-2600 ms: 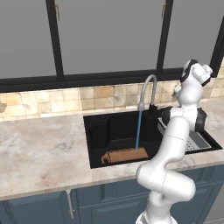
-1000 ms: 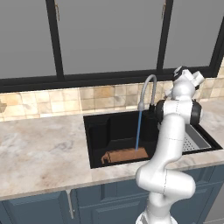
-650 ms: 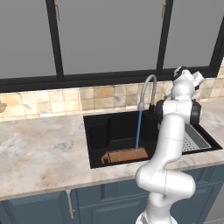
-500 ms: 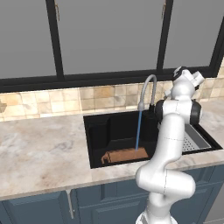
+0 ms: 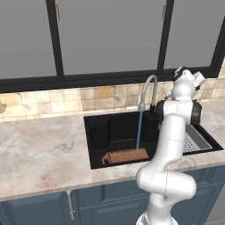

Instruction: Turn on the sink faucet with hot water and rinse the cutting board for ten seconds, then turn off the faucet. Push the cutting board to reach the water if necessary.

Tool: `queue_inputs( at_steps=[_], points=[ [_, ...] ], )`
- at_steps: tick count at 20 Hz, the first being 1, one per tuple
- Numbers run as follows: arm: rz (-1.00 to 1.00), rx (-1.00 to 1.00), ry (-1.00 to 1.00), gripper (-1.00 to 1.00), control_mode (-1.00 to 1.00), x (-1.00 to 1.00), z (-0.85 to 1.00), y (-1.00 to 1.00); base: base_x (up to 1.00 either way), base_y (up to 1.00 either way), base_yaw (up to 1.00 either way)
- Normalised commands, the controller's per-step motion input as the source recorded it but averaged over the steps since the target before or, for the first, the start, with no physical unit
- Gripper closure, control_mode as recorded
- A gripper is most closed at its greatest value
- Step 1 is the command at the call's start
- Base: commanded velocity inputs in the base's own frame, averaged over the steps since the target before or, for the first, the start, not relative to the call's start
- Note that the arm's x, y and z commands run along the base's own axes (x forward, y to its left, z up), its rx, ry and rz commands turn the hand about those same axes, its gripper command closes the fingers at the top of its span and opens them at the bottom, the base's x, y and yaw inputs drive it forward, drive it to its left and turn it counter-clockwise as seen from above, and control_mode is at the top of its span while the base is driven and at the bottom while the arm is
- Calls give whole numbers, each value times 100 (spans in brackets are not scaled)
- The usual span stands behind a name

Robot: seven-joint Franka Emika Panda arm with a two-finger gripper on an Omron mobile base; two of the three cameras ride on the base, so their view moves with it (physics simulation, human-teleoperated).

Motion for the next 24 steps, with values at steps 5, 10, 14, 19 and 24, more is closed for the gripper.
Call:
queue_inputs(
  at_steps=[5,10,14,19,24],
  points=[
    [0,0,0,-100,-100,0,0,0,0,0,0],
    [0,0,0,-100,-100,0,0,0,0,0,0],
    [0,0,0,-100,-100,0,0,0,0,0,0],
    [0,0,0,-100,-100,0,0,0,0,0,0],
    [0,0,0,-100,-100,0,0,0,0,0,0]
  ],
)
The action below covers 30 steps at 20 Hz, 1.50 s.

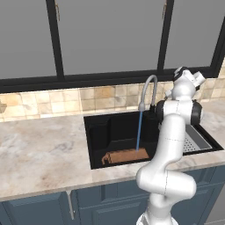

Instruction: Turn on the sink faucet with hot water and rinse the cutting board for ten seconds, then turn off the faucet. Push the cutting board to reach the water if necessary.

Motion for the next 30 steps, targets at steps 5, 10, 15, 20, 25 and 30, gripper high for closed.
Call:
queue_inputs(
  at_steps=[5,10,15,20,25,30],
  points=[
    [0,0,0,-100,-100,0,0,0,0,0,0],
    [0,0,0,-100,-100,0,0,0,0,0,0],
    [0,0,0,-100,-100,0,0,0,0,0,0],
    [0,0,0,-100,-100,0,0,0,0,0,0],
    [0,0,0,-100,-100,0,0,0,0,0,0],
    [0,0,0,-100,-100,0,0,-2,0,0,0]
  ],
)
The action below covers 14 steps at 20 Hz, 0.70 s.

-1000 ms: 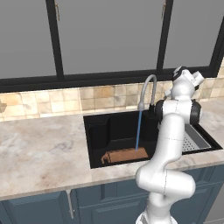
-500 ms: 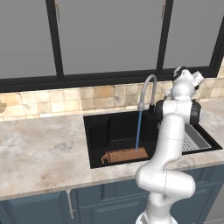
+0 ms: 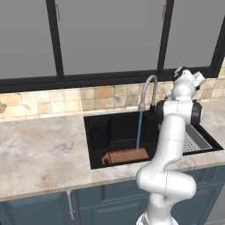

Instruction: Turn on the sink faucet with hot water and rinse the cutting board for ten seconds, then turn off the faucet. Push the cutting board to reach the water if necessary.

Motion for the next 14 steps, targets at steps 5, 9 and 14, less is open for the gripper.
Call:
queue_inputs(
  at_steps=[5,9,14],
  points=[
    [0,0,0,-100,-100,0,0,-11,0,0,0],
    [0,0,-3,-100,-100,0,0,-18,0,0,0],
    [0,0,-2,-100,-100,0,0,-24,0,0,0]
  ],
)
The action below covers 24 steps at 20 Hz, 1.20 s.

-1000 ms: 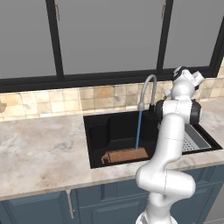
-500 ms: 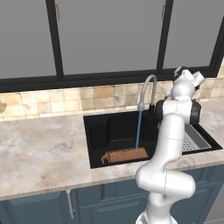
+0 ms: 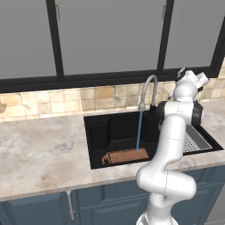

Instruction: Turn on the sink faucet with hot water and rinse the cutting board for ten seconds, then turn off the faucet. Push the cutting board to reach the water if necessary.

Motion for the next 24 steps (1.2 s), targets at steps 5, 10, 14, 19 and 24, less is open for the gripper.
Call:
queue_inputs(
  at_steps=[5,10,14,19,24],
  points=[
    [0,0,-1,-100,-100,0,-2,-22,0,0,0],
    [0,0,0,-100,-100,0,-1,-11,0,0,0],
    [-8,0,0,-100,-100,0,0,-9,0,0,0],
    [-11,0,0,-100,-100,0,0,0,0,0,0],
    [-12,0,0,-100,-100,0,0,0,0,0,0]
  ],
)
